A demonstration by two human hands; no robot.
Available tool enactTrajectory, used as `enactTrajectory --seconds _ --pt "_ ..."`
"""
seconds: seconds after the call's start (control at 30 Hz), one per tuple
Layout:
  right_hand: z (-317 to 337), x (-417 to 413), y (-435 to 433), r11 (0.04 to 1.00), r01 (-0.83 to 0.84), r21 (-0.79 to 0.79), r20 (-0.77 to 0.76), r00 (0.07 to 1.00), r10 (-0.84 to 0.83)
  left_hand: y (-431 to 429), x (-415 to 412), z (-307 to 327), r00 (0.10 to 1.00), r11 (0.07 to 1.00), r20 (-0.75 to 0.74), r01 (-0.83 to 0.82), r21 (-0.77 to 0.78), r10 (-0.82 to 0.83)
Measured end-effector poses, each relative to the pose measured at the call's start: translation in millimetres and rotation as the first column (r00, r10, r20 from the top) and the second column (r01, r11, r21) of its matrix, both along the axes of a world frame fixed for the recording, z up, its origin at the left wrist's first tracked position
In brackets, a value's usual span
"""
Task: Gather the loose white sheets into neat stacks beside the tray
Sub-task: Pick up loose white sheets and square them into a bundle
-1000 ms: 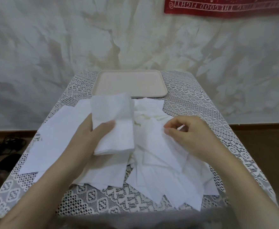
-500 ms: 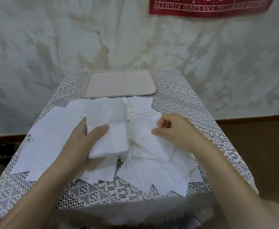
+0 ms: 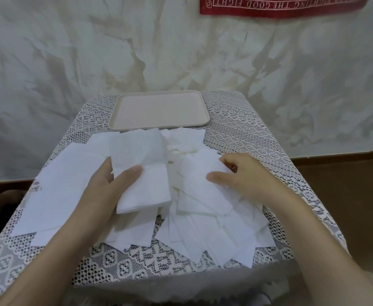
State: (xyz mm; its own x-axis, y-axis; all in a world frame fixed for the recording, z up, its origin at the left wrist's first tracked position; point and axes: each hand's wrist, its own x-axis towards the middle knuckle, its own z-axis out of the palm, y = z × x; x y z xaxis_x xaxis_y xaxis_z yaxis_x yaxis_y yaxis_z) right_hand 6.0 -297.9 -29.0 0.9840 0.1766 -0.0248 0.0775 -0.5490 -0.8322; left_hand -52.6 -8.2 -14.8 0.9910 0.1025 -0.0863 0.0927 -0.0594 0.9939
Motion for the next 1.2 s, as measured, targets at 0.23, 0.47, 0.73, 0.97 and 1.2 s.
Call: enactTrajectory --seconds 0.23,0.47,0.73,0.97,1.2 --pt "7.3 7.8 2.4 1.000 -0.017 -0.024 0.012 1.000 0.017 1.6 4.6 -2.6 1.000 1.000 0.024 0.013 0.000 -0.013" --pt "7.3 5.4 9.6 1.000 -0.007 -0.025 -0.019 1.000 0.007 -2.2 4.6 -0.7 1.000 1.000 0.021 0.008 -0.024 -0.007" --pt "4.2 3.2 8.6 0.996 -0.009 0.088 0.048 0.999 0.005 -1.1 4.1 -1.6 1.000 0.999 0.014 0.007 -0.037 -0.006" --pt "8.2 2.9 16.6 0.942 0.152 0.300 0.071 0.981 -0.181 0.7 4.3 3.0 0.999 1.000 0.039 -0.015 -0.024 0.016" --pt "4.0 4.2 21.3 0.965 0.142 0.220 -0.032 0.990 -0.138 3.2 6.4 6.2 0.999 0.999 0.040 -0.018 -0.040 0.019"
